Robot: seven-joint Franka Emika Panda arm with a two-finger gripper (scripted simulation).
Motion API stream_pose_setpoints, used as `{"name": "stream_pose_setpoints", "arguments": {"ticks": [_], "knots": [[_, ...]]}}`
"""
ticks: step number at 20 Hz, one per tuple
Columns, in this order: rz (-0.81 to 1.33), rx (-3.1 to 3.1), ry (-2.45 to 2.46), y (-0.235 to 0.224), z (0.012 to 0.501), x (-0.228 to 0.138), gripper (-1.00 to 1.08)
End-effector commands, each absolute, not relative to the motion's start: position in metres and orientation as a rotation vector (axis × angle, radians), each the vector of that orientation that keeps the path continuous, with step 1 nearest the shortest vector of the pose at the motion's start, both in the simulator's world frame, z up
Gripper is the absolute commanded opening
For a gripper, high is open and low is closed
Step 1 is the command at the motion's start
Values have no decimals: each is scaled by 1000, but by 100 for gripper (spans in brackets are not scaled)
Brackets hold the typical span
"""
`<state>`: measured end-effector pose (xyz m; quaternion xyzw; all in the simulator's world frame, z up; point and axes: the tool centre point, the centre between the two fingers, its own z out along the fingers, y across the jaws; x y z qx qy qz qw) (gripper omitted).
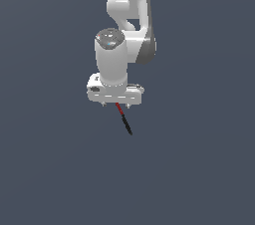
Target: Pick up the object and move it to a goal position.
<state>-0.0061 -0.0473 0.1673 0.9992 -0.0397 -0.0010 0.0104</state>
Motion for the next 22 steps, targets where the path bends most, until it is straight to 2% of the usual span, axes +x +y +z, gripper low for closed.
{"name": "stream_pose_setpoints", "arguments": {"ticks": [1,12,22], "knots": [[-3,3118,-124,-47,167,-6,100],[5,3105,-68,-57,178,-5,100],[2,3109,39,-52,158,-8,100]]}}
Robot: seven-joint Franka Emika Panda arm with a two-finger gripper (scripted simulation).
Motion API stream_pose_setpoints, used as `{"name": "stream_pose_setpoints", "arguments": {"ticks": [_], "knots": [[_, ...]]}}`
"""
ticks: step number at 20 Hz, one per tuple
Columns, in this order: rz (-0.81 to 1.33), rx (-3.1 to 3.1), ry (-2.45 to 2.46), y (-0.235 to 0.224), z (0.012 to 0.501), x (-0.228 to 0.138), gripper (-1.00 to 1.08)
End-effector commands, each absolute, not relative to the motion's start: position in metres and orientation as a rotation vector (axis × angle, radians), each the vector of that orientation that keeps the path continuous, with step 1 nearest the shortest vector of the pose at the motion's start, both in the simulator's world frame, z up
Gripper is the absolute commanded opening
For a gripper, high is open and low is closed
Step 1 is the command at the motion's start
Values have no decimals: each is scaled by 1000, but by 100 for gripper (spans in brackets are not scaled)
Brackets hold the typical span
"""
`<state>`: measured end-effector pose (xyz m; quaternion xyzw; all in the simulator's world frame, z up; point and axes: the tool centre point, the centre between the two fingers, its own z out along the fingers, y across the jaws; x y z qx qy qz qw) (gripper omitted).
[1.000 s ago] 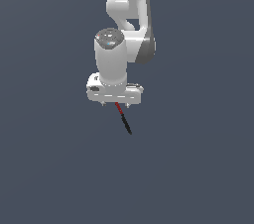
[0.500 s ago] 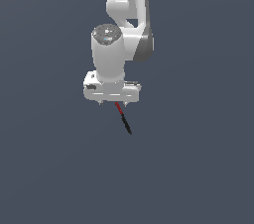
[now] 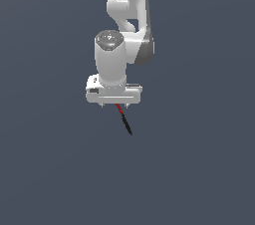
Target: Pick up the object and move it to a goal position.
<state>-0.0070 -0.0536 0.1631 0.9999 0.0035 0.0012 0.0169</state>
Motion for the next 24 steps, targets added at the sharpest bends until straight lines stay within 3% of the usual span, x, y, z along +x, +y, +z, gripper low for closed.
{"name": "stream_pose_setpoints", "arguments": {"ticks": [1,14,24], "knots": [[1,3109,63,-51,153,-9,100],[-2,3094,491,-29,78,-29,100],[0,3081,614,-22,58,-37,100]]}}
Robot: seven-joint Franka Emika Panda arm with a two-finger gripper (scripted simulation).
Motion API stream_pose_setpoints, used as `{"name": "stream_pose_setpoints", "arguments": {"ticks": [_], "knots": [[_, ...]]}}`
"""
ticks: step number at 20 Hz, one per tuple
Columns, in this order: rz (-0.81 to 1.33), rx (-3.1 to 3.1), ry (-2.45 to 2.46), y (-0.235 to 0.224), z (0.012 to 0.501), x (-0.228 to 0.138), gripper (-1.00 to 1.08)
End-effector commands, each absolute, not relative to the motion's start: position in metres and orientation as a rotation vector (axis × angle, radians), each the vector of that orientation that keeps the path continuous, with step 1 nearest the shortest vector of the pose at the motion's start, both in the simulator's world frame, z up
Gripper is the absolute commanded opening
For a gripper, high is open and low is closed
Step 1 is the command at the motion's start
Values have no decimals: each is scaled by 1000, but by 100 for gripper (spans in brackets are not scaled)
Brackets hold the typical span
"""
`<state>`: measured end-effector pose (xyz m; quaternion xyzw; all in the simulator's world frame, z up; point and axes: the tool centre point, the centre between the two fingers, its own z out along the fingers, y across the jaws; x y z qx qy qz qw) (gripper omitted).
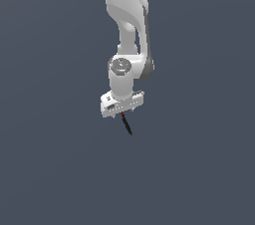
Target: Pick up the object and move it to a goal position.
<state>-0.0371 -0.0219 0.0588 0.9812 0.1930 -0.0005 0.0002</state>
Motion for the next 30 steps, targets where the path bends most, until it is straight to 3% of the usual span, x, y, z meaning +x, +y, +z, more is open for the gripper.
{"name": "stream_pose_setpoints", "arguments": {"ticks": [1,19,20,30], "knots": [[-2,3082,606,-22,59,-37,100],[0,3081,614,-22,8,-38,100],[0,3081,614,-22,8,-38,-100],[1,3080,617,-20,10,-38,-100]]}}
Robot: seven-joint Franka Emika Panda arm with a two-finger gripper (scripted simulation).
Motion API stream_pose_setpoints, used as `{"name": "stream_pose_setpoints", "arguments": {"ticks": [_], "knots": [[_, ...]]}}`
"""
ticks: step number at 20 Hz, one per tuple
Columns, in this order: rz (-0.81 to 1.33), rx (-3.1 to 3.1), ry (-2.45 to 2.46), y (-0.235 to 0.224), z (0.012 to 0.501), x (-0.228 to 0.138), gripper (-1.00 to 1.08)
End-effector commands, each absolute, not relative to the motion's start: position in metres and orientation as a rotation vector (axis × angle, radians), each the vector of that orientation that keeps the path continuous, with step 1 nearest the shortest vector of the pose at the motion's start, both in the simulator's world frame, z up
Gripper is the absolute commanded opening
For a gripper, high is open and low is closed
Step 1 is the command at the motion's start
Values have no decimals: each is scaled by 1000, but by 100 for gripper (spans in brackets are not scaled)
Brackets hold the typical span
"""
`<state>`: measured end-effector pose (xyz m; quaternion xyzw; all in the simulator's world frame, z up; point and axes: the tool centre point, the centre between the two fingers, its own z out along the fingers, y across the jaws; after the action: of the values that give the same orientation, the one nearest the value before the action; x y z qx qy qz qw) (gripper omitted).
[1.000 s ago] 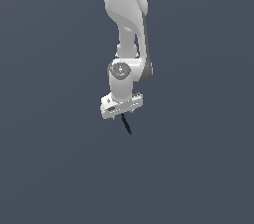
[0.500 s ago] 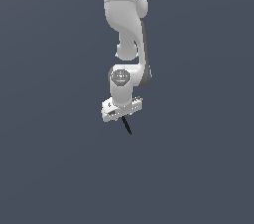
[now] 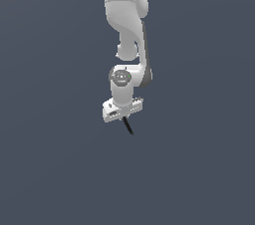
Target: Pick up the object and move it to a goal position.
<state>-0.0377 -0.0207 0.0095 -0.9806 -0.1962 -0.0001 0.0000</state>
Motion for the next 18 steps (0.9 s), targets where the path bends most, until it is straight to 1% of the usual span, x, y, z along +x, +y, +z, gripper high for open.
{"name": "stream_pose_setpoints", "arguments": {"ticks": [1,6,10,18], "knots": [[-1,-3080,-617,-20,10,-38,-100],[-1,-3080,-617,-17,18,-39,-100],[-1,-3080,-617,-12,35,-40,-100],[-1,-3081,-618,7,93,-46,-100]]}}
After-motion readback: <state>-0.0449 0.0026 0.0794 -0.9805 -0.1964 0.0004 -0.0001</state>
